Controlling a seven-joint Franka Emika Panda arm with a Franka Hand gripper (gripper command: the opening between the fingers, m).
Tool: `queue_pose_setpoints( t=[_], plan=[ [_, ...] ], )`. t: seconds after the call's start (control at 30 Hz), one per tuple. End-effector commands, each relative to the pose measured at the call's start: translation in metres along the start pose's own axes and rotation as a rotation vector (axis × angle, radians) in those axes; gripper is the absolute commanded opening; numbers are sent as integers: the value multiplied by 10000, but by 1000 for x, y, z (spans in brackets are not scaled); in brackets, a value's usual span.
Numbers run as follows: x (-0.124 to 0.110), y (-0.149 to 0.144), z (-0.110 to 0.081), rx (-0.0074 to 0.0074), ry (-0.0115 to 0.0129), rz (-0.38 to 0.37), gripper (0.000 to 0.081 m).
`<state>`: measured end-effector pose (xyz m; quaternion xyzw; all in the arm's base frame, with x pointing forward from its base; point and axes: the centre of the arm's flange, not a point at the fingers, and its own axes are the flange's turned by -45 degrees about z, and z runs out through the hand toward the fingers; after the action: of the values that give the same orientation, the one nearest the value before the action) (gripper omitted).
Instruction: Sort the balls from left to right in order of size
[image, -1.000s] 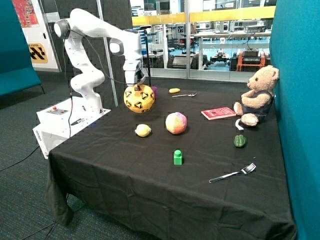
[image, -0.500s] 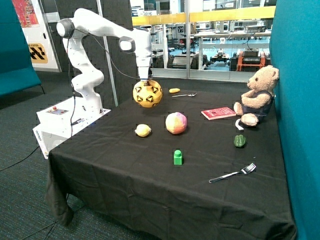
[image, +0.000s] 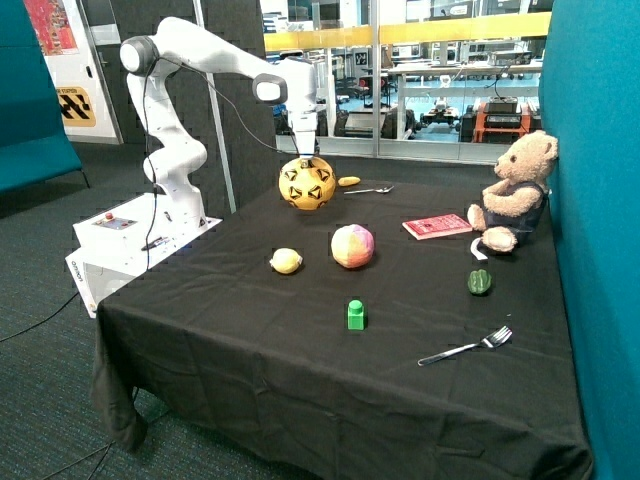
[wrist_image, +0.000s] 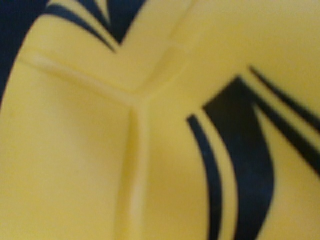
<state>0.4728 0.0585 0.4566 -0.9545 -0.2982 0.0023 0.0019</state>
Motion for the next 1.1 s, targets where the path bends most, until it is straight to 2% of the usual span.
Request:
queue_pose_setpoints(
  t=[0.0,0.33,0.67,1.07],
  plan=[
    [27,-19,13,-50,32,-375,0],
    [45,-21,19,-50,32,-348,0],
    [46,-16,25,-50,32,-230,0],
    [44,-7,42,-50,33,-67,0]
  ],
)
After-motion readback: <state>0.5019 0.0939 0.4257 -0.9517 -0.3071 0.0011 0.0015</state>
